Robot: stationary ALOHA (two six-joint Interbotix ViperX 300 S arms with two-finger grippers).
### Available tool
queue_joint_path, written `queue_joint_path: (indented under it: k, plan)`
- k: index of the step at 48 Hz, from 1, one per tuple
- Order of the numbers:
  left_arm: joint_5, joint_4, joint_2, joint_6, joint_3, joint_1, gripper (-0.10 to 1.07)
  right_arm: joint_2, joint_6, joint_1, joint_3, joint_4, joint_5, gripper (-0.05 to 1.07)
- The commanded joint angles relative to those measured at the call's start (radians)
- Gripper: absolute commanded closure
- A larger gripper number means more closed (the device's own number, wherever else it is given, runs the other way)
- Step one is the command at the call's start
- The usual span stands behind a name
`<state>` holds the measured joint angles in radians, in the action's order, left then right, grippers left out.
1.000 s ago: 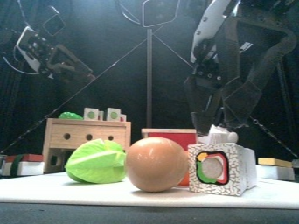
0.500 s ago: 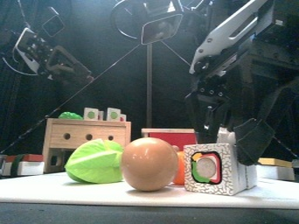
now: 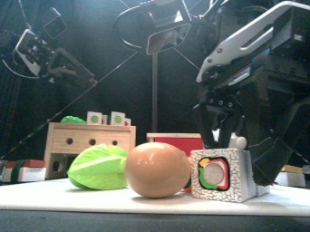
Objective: Grab white sushi
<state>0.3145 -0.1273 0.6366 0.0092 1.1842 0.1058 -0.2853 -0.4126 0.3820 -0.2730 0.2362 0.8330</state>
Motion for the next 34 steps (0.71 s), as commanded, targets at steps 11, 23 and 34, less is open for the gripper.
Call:
queue_joint_path:
  k: [11,23,34]
  plan:
    - [0.006,0.000,0.000,0.000,-0.011,0.000,0.24,0.043,0.000,0.008,0.009,0.000,0.028,0.42]
    - [0.005,0.000,0.000,0.000,-0.009,0.000,0.24,0.097,0.002,0.026,0.031,0.003,0.064,0.42]
    - [0.005,0.000,0.000,0.000,-0.009,0.000,0.24,0.098,0.003,0.026,0.035,0.014,0.101,0.42]
